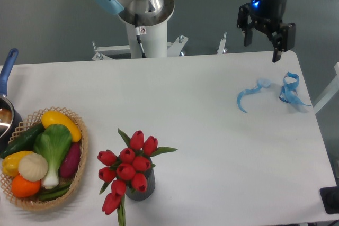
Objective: Pick up the flowers from the vase
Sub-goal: 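Move the open gripper from above the blue ribbon toward the red tulips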
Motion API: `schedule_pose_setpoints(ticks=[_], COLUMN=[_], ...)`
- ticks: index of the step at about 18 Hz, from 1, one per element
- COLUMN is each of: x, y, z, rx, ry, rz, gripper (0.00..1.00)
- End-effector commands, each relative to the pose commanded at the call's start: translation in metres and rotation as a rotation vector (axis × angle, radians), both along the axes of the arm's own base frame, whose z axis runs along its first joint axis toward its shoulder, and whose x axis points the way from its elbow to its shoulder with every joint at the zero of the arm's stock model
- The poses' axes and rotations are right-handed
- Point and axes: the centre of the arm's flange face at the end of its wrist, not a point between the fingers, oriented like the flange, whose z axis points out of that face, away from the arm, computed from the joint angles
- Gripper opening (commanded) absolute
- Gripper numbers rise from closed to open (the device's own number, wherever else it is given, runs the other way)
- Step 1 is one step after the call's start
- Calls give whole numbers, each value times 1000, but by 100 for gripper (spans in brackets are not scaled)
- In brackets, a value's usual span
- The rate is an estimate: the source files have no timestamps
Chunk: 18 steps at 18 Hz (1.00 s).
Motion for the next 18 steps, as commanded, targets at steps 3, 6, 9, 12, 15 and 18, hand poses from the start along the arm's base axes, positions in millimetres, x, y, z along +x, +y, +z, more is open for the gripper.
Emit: schedule_pose_setpoints(ticks=[3,6,9,12,15,18], x=[1,4,8,11,14,26], y=[1,0,0,7,21,55], z=[5,0,-18,-28,-33,-48], rx=[4,11,53,137,220,281], ry=[25,14,-22,-46,-98,-176], rz=[1,3,4,116,221,228], gripper=[100,100,100,100,100,100])
